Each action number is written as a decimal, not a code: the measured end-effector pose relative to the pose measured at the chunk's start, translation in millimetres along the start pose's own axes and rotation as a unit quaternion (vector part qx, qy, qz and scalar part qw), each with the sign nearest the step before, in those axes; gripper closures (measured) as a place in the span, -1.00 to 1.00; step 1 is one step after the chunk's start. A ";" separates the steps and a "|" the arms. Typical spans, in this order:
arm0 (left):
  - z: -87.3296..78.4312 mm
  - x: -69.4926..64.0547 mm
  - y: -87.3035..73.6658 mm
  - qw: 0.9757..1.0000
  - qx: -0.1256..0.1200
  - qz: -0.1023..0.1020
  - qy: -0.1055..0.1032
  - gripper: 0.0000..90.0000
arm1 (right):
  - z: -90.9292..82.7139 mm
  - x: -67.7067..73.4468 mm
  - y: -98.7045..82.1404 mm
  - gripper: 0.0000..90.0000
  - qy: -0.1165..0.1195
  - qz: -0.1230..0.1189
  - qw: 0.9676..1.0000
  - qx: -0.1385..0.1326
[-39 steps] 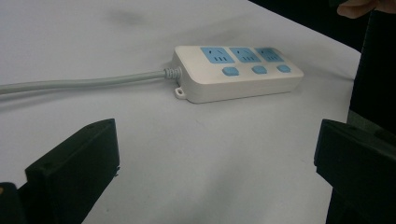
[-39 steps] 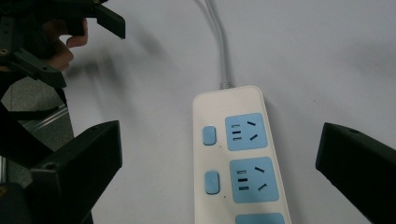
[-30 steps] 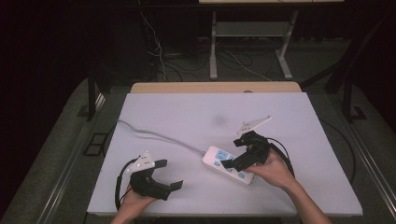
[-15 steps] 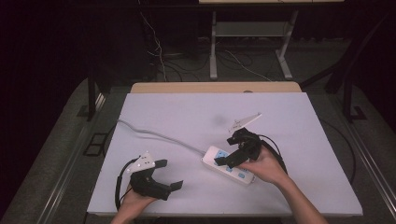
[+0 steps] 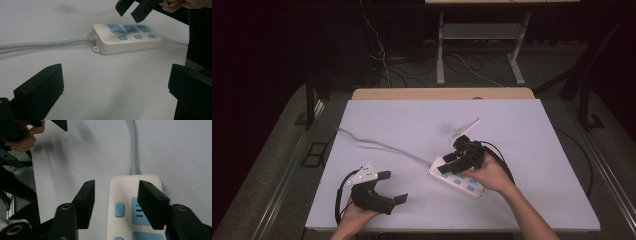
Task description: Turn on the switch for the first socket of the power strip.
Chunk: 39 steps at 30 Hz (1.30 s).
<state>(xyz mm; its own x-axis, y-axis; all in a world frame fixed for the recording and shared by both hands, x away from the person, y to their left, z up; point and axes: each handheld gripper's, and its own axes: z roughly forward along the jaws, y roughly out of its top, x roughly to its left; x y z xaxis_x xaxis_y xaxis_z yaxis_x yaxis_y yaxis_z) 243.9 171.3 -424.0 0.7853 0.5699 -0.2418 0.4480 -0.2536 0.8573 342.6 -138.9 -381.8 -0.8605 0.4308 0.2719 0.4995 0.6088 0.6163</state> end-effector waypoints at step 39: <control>0.0 1.5 -0.2 1.000 0.000 -0.002 0.001 -1.00 | 25.1 -12.1 -7.0 0.99 0.019 0.009 0.998 0.063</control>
<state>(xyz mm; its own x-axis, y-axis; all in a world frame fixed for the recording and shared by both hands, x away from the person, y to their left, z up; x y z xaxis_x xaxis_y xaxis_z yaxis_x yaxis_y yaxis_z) 244.9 172.2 -424.5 0.7831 0.5719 -0.2444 0.4511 -0.2518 0.8562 352.0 -131.7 -407.9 -0.8532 0.4182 0.3115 0.5215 0.6809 0.5143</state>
